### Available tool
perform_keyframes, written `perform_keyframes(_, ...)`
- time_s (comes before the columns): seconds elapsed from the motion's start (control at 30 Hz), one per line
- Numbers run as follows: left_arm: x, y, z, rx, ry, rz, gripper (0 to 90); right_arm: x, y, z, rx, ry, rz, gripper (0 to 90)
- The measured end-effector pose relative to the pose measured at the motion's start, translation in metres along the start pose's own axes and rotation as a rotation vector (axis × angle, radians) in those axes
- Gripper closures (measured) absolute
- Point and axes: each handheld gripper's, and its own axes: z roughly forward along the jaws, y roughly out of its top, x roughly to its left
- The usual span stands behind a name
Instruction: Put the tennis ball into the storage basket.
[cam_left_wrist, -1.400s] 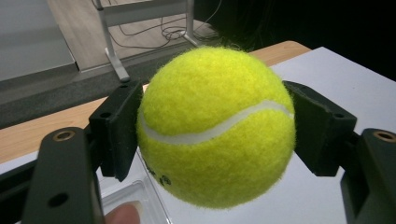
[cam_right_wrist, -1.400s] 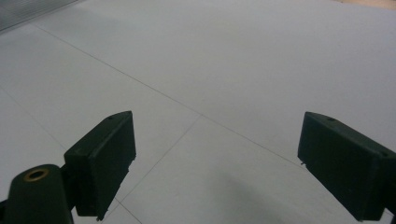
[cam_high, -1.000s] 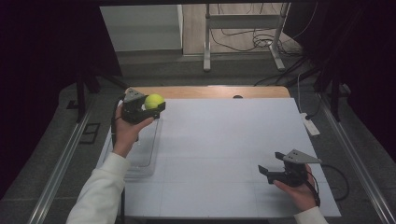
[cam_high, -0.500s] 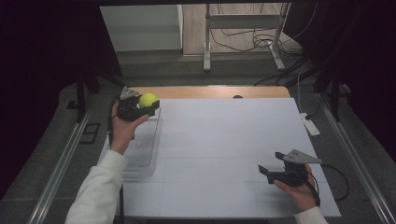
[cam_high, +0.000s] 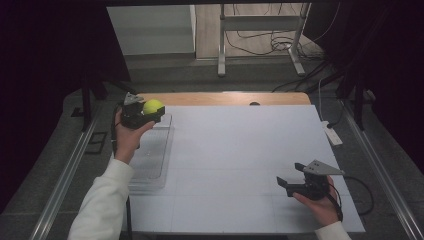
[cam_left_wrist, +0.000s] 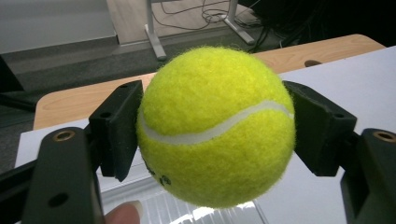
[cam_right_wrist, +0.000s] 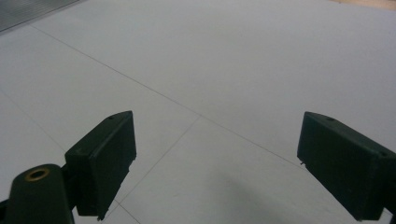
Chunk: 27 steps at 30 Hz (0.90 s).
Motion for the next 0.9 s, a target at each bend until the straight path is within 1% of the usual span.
perform_keyframes(0.23, 0.006, -0.002, 0.002, 0.011, 0.02, -0.007, 26.4, 0.0, 0.0, 0.0, -0.001, 0.0, 0.0, 12.1)
perform_keyframes(0.47, 0.012, -0.003, 0.005, 0.019, 0.029, -0.017, 26.5, -0.001, 0.0, 0.0, -0.001, 0.0, -0.002, 12.1)
perform_keyframes(0.77, 0.024, -0.006, 0.008, 0.031, 0.063, -0.046, 26.5, 0.0, 0.0, 0.0, 0.0, 0.0, -0.003, 12.1)
perform_keyframes(0.9, 0.027, -0.006, 0.008, 0.034, 0.07, -0.053, 26.5, 0.0, 0.0, 0.0, 0.002, -0.001, -0.003, 12.1)
